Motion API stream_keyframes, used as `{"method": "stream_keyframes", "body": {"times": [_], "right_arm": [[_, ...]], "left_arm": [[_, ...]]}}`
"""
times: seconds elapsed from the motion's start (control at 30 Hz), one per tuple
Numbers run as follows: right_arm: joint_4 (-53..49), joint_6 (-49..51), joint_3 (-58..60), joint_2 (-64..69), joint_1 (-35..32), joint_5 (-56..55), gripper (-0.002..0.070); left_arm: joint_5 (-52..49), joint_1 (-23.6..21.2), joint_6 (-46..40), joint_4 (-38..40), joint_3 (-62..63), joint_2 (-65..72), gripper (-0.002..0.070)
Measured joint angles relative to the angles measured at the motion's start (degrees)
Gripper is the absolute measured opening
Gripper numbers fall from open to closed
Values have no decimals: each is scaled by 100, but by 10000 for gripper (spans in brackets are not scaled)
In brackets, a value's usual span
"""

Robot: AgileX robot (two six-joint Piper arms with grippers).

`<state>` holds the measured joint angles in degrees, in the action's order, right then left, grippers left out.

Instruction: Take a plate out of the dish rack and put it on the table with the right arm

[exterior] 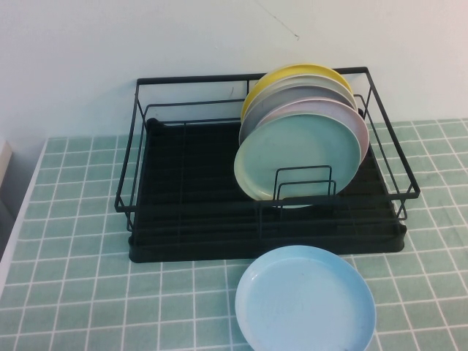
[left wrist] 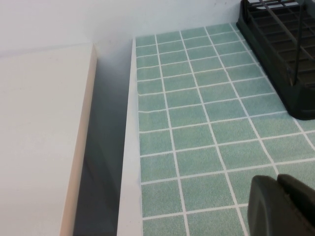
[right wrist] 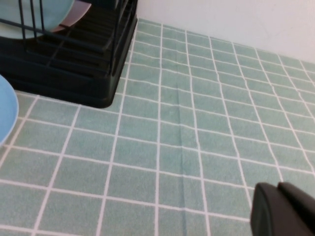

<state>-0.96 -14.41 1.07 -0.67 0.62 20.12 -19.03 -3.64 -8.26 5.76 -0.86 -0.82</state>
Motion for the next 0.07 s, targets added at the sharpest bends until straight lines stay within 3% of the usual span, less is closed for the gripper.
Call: {"method": "stream_keyframes", "body": {"times": [0.07], "right_arm": [[0,128,0,0,0,10,-1]], "left_arm": [[0,0,0,0,0,0,-4]]}}
